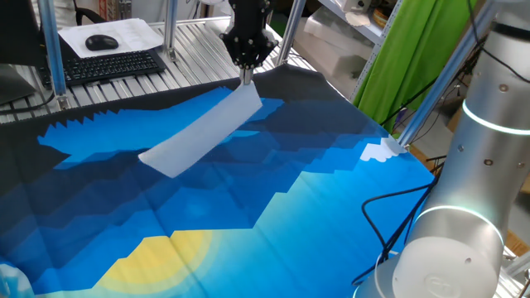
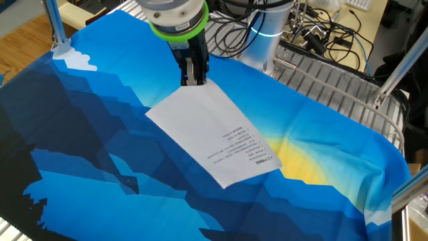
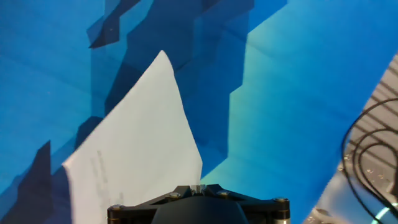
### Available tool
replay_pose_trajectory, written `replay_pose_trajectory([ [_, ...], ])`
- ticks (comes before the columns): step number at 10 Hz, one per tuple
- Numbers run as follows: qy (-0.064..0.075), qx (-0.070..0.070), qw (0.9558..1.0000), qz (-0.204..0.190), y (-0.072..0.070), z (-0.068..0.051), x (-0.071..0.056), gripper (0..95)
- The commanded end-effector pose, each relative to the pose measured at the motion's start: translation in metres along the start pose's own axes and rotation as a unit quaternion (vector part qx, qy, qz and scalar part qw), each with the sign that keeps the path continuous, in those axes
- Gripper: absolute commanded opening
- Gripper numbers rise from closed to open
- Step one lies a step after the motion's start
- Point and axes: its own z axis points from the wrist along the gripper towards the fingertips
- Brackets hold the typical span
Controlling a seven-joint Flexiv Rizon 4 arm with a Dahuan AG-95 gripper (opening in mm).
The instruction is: Flip over and spread out the paper that is laid flat on the table
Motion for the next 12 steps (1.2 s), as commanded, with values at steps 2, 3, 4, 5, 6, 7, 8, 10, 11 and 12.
replay_pose_trajectory([
  [2, 0.005, 0.002, 0.9997, 0.025, 0.017, 0.004, 0.0, 0.0],
  [3, -0.001, 0.005, 0.9996, 0.029, 0.027, 0.008, 0.003, 0.0],
  [4, 0.001, 0.004, 0.9997, 0.024, 0.027, 0.008, 0.006, 0.0],
  [5, 0.006, 0.001, 0.9998, 0.021, 0.025, 0.007, 0.006, 0.0],
  [6, 0.01, -0.002, 0.9999, 0.014, 0.02, 0.006, 0.006, 0.0],
  [7, 0.009, 0.0, 1.0, -0.001, 0.017, 0.005, 0.006, 0.0],
  [8, 0.005, 0.012, 0.9994, -0.031, 0.015, 0.004, 0.005, 0.0],
  [10, 0.005, 0.027, 0.9956, -0.089, 0.015, 0.005, 0.006, 0.0],
  [11, -0.004, 0.035, 0.9936, -0.108, 0.015, 0.006, 0.007, 0.0],
  [12, -0.007, 0.039, 0.9919, -0.121, 0.014, 0.007, 0.008, 0.0],
])
